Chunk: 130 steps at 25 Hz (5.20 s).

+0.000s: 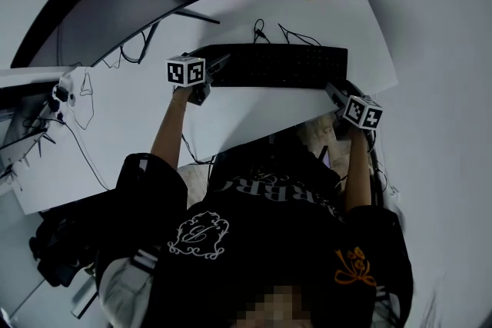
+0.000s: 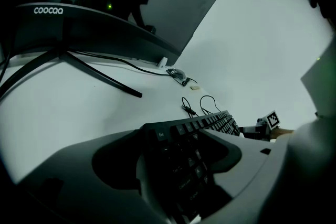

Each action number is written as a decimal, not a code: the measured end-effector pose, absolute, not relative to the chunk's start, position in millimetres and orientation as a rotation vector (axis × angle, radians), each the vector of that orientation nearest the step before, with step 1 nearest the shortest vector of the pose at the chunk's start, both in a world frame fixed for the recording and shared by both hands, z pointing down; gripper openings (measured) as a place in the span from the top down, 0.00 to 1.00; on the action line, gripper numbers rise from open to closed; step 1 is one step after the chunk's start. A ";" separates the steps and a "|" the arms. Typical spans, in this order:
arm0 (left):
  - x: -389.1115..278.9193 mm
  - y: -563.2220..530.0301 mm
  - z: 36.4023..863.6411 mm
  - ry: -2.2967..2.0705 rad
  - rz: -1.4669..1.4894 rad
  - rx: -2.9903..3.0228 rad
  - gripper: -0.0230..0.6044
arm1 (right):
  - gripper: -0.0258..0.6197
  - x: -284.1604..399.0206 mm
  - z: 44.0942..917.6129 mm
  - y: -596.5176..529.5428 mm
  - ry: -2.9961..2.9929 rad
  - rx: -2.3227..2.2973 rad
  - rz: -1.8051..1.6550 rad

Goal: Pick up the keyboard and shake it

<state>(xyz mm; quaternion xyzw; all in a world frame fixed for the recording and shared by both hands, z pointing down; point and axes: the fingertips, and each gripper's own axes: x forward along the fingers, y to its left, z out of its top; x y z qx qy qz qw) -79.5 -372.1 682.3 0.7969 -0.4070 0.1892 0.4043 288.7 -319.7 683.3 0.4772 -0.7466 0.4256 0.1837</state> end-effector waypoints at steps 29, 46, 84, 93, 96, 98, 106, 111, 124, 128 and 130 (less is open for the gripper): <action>-95.9 -399.3 527.9 -1.345 0.183 2.251 0.51 | 0.56 287.2 608.5 -371.2 -2.318 1.368 1.054; -77.9 -381.1 365.0 -1.558 0.275 2.775 0.51 | 0.55 270.5 536.6 -392.3 -2.598 1.458 0.874; -108.0 -351.2 452.5 -1.480 0.402 2.593 0.56 | 0.54 258.5 582.8 -358.5 -2.360 1.305 0.800; -121.7 -341.3 520.6 -1.367 0.423 2.426 0.56 | 0.54 252.2 622.8 -334.2 -2.198 1.224 0.868; -127.7 -337.0 543.0 -1.346 0.421 2.375 0.56 | 0.54 248.8 633.7 -331.6 -2.158 1.201 0.871; -133.1 -335.6 557.9 -1.335 0.420 2.342 0.56 | 0.54 244.6 640.1 -331.9 -2.132 1.189 0.868; -159.0 -337.6 603.9 -1.311 0.396 2.228 0.57 | 0.54 223.1 664.6 -338.5 -2.057 1.138 0.882; -169.6 -351.8 617.8 -1.303 0.380 2.176 0.57 | 0.54 214.1 673.3 -349.9 -2.047 1.150 0.911; -180.0 -379.0 667.9 -1.282 0.346 1.988 0.57 | 0.54 207.4 676.7 -369.2 -2.013 1.275 1.011; -181.6 -381.1 672.9 -1.317 0.424 2.003 0.56 | 0.54 206.7 677.5 -370.4 -2.003 1.305 1.017; -180.5 -382.1 671.5 -1.326 0.442 2.032 0.56 | 0.54 208.2 678.1 -369.9 -2.002 1.316 1.021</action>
